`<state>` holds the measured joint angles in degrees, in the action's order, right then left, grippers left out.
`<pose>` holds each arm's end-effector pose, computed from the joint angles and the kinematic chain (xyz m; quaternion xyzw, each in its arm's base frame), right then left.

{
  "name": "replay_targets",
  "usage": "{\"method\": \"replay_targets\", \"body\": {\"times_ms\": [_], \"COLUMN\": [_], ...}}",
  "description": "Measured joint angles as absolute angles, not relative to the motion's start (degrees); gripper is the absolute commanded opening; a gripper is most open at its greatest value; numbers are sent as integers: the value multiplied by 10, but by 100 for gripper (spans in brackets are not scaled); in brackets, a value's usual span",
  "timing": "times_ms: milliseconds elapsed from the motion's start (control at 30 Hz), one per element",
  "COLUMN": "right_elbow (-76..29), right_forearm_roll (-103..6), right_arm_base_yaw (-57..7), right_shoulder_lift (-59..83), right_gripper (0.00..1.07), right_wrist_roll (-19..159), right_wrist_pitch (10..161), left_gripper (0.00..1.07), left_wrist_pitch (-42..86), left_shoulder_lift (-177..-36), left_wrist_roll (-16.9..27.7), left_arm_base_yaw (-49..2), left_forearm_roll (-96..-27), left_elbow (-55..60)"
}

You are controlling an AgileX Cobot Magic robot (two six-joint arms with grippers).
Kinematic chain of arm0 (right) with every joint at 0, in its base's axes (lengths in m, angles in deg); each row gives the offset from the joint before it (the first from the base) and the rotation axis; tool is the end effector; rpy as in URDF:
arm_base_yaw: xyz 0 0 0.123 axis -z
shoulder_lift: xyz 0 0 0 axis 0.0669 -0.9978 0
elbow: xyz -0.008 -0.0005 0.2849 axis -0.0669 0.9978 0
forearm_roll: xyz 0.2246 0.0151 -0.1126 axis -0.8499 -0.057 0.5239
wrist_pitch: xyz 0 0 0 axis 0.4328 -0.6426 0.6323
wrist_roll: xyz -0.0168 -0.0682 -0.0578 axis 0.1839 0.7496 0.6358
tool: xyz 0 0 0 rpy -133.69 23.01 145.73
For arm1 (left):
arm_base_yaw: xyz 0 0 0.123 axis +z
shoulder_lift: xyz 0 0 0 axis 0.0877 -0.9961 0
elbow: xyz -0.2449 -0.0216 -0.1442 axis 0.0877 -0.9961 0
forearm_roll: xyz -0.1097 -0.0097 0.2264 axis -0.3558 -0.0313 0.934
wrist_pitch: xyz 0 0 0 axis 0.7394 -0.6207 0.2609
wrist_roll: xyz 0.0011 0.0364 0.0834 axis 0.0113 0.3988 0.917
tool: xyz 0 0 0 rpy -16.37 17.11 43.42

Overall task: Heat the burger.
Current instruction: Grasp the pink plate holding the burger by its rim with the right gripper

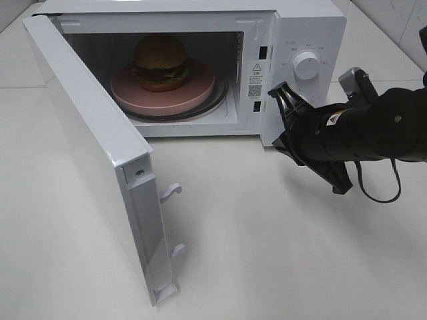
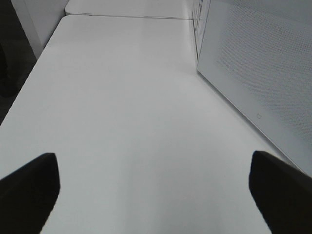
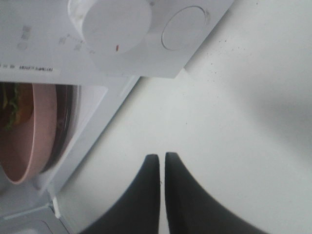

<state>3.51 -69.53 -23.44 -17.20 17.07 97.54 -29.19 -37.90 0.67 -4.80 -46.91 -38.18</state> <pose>0.2871 0.1382 0.1567 0.3416 0.8309 0.2972 0.3235 -0.0084 -0.0001 0.2799 -0.0090 0.8535 -0.0034 0.5210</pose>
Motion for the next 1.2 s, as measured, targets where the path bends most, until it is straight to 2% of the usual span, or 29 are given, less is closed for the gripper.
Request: {"method": "replay_targets", "body": {"times_ms": [633, 900, 1067, 1200], "right_elbow": [34, -27, -94, -114], "right_forearm_roll": [-655, -618, -547, -531], "right_arm_base_yaw": [-234, -234, -234, -234], "right_shoulder_lift": [-70, -63, -63, -63], "right_gripper": [5, 6, 8, 9], "right_wrist_roll": [491, 578, 613, 654], "right_wrist_pitch": [761, 621, 521, 490], "left_gripper": [98, 98, 98, 98], "left_wrist_pitch": [-292, -292, -292, -292], "left_shoulder_lift": [-379, -379, -379, -379], "left_wrist_roll": [7, 7, 7, 7], "left_arm_base_yaw": [-48, -48, -48, -48], "left_forearm_roll": [-469, -469, -469, -469], "left_elbow": [-382, -382, -382, -382]}}
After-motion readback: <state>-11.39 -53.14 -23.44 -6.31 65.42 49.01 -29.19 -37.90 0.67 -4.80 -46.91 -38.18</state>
